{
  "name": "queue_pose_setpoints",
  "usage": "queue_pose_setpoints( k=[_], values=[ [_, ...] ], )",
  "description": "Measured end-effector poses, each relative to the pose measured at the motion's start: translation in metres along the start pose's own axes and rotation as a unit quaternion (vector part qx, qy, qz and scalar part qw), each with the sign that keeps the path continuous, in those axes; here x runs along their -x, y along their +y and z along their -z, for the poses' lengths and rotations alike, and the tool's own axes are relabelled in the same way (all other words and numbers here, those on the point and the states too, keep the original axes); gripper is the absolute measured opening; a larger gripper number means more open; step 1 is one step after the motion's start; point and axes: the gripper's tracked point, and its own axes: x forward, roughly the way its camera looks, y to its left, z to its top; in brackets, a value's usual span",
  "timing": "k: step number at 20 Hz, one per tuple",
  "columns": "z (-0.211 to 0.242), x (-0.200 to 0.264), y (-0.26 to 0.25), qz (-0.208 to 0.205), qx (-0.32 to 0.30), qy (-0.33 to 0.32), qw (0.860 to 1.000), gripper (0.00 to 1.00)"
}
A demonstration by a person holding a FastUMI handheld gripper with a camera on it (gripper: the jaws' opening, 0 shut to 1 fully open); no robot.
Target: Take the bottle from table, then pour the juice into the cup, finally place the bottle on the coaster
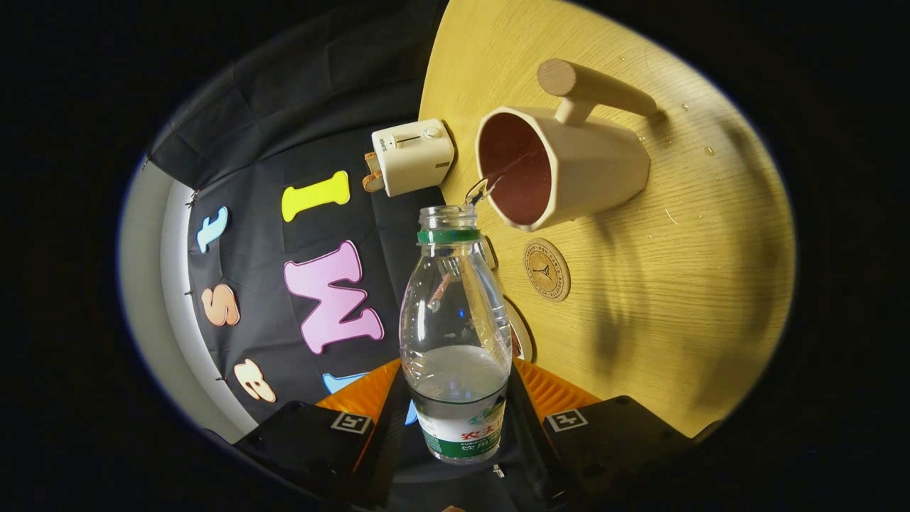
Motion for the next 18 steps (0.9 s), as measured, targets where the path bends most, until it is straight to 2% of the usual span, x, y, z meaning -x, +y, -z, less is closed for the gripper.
queue_pose_setpoints(
  k=[18],
  values=[
    [0.011, -0.005, 0.013, -0.012, -0.047, 0.006, 0.999, 0.74]
  ],
)
